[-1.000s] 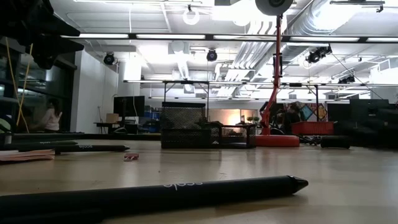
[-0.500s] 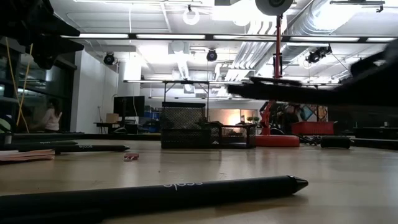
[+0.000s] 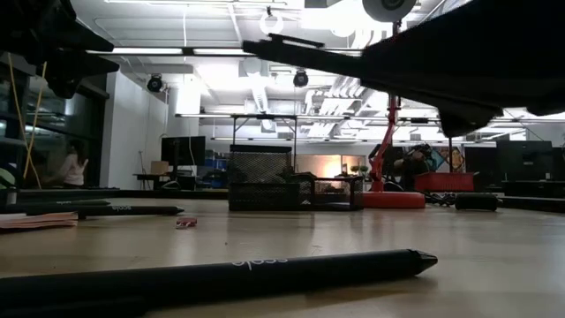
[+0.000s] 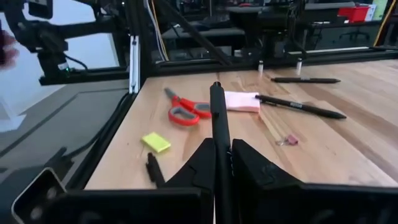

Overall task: Pick and place office supplies into organizer
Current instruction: Put the black pen into the black desk organizer

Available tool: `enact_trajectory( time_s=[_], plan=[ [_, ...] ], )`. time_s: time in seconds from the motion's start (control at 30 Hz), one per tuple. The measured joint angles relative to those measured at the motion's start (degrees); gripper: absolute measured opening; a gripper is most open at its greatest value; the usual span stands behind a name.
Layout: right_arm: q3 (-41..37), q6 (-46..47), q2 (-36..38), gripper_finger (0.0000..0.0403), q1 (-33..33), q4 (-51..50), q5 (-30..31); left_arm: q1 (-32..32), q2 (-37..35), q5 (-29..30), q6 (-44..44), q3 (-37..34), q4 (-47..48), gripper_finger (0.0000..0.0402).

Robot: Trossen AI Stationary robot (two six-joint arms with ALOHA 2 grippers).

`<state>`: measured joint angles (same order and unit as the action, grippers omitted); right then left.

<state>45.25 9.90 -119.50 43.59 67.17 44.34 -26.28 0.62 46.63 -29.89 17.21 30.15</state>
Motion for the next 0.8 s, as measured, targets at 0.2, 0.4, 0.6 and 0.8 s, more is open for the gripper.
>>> enact_trajectory(
  time_s=[0.2,0.4,0.6,0.8],
  plan=[
    [0.0,0.34,0.0,0.0025,-2.9,1.22,-0.42,0.01,-0.02,4.48,4.86,-0.02,-0.26,0.0168],
    [0.0,-1.24,0.0,0.0022,-5.68,2.77,-0.48,0.0,-0.02,8.01,5.93,0.0,-2.81,0.0168],
    [0.0,-4.71,0.0,0.0013,-8.95,6.76,-3.17,0.01,0.0,14.3,5.91,-0.02,-7.47,0.0168],
    [0.0,-8.76,0.05,0.0026,-11.69,10.99,-4.63,0.02,0.11,15.65,4.86,0.0,-11.4,0.0168]
  ],
)
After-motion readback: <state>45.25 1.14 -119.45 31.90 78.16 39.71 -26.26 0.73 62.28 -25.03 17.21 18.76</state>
